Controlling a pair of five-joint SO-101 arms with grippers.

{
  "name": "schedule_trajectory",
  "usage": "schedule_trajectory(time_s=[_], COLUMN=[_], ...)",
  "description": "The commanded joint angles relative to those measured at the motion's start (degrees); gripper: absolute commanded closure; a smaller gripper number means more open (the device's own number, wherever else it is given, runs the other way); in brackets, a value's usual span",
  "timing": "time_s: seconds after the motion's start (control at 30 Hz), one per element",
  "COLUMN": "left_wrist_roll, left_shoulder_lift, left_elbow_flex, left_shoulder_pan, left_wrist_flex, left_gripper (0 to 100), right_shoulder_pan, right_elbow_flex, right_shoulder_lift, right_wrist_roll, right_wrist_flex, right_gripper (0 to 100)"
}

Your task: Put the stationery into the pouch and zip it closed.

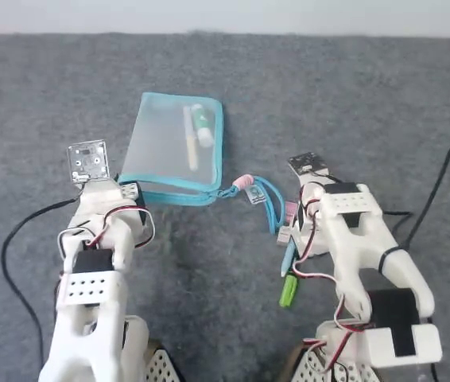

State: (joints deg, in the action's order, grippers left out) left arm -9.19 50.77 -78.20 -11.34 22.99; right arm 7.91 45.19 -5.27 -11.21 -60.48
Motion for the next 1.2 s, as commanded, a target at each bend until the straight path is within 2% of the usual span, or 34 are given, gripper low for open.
schedule_trajectory(time_s=[0.0, 0.13, 0.33, 0.63, 1.0, 1.17], left_wrist_roll=[-0.4, -0.4, -0.4, -0.4, -0.4, -0.4], left_shoulder_lift=[0.2, 0.4, 0.2, 0.2, 0.4, 0.4], left_elbow_flex=[3.6, 3.1, 3.1, 3.0, 2.2, 2.2], left_shoulder_pan=[1.5, 3.6, 4.0, 3.9, 3.5, 3.5], left_wrist_flex=[0.2, 0.1, -1.3, -1.2, -1.1, -1.1], left_gripper=[99, 99, 99, 99, 99, 99], right_shoulder_pan=[-0.9, -2.0, 1.7, 6.1, 5.8, 0.9], right_elbow_flex=[-3.9, -5.5, -2.1, -0.1, -0.2, -0.4], right_shoulder_lift=[-0.8, -4.8, -11.7, -7.3, -0.9, -0.9], right_wrist_roll=[2.9, 3.9, 4.0, 3.5, 3.4, 3.4], right_wrist_flex=[-1.3, -3.0, -1.5, 1.1, 2.3, 2.2], right_gripper=[86.1, 86.6, 86.4, 86.4, 86.4, 88.8])
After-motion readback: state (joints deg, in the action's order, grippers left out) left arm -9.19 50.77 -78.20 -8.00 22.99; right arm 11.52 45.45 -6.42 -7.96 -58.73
